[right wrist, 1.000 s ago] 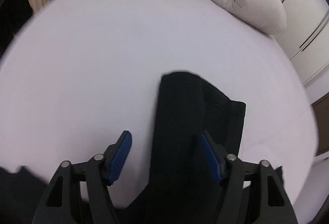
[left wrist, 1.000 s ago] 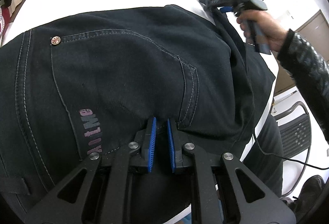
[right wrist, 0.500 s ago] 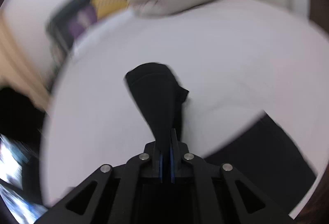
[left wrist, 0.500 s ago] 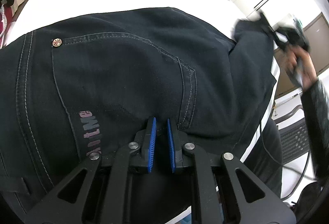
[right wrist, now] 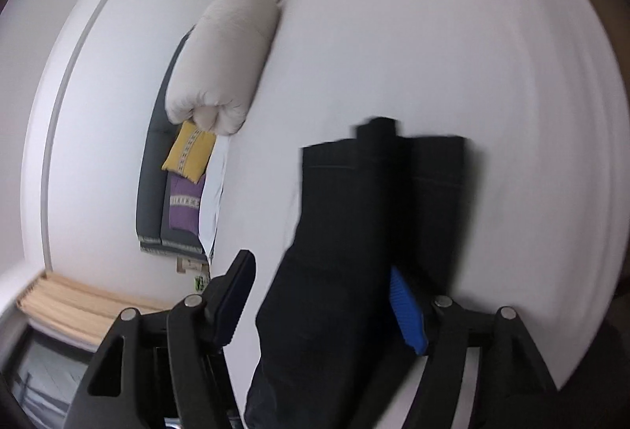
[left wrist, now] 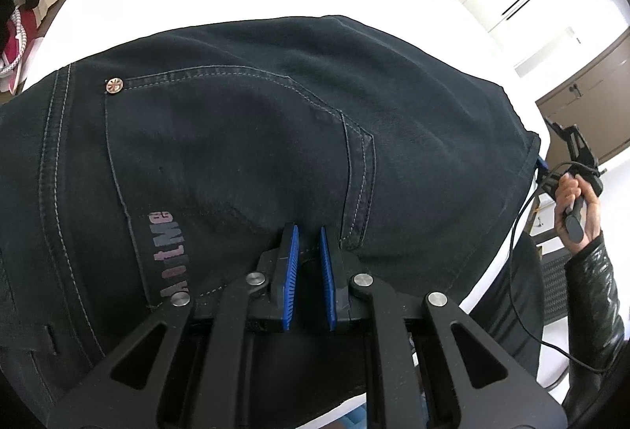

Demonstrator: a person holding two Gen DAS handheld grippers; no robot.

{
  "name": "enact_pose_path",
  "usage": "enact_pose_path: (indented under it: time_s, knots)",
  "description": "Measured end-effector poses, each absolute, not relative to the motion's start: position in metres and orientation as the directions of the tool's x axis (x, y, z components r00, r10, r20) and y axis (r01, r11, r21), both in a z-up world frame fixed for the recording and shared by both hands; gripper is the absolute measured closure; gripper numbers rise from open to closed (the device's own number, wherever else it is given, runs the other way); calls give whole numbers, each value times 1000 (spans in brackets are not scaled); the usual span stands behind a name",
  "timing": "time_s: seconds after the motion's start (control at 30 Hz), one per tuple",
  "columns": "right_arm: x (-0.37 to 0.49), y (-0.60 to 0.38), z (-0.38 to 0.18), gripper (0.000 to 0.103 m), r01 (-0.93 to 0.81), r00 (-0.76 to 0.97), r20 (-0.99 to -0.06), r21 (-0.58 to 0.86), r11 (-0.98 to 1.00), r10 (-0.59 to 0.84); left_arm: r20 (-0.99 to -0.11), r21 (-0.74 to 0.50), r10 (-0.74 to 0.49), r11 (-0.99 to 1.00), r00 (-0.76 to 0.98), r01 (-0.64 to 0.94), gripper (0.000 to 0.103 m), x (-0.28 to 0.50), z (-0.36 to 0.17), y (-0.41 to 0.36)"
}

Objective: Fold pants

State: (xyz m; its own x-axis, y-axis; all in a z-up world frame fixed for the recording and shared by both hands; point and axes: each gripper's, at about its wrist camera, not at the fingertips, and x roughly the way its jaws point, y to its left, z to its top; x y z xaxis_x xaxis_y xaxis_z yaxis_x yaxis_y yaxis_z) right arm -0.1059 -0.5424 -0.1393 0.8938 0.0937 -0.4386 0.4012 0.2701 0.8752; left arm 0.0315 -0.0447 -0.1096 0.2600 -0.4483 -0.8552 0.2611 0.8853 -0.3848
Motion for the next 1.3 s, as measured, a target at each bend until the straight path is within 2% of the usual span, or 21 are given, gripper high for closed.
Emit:
enact_pose_path:
  time_s: [0.03,0.1,0.17,0.2,0.23,0.3,0.7,1.13,1.2,1.23,1.27,1.3]
  knots:
    - [-104,-539,-140,33,413,890,-447,872,262,87,-856,-383,-446,887,260,260,92,31,-110,-45]
    - [-107,-544,-146,41,452,876,-478,861,234,66,-860,-377,-439,890,259,259,92,30,-110,-47]
    - [-101,-540,-147,68,491,855,-515,842,224,63,-862,-373,-437,891,258,260,92,30,-108,-49]
    - [-105,-541,-150,76,515,840,-540,827,226,59,-862,-374,-437,891,257,259,92,30,-107,-50]
    - [-111,-543,-152,95,533,829,-556,815,226,52,-862,-375,-437,890,257,258,92,30,-107,-50]
    - [-118,-548,-158,98,533,834,-550,822,201,37,-862,-376,-438,890,256,257,92,32,-106,-49]
    - [-144,-560,-154,101,575,810,-586,781,243,-28,-860,-384,-446,886,247,261,92,29,-106,-42]
    - [-159,-580,-163,101,565,818,-575,800,199,-13,-843,-414,-472,875,258,250,92,26,-106,-32]
    - [-168,-584,-158,94,552,830,-557,815,176,-23,-841,-416,-474,874,261,249,92,25,-106,-29]
    - [-176,-585,-150,80,567,822,-566,803,186,-63,-839,-418,-477,873,263,250,92,23,-107,-27]
    - [-181,-584,-142,56,570,821,-564,797,200,-89,-836,-422,-481,872,265,250,92,21,-107,-26]
    - [-185,-580,-132,49,550,833,-547,805,223,-83,-832,-428,-486,869,266,249,92,20,-108,-23]
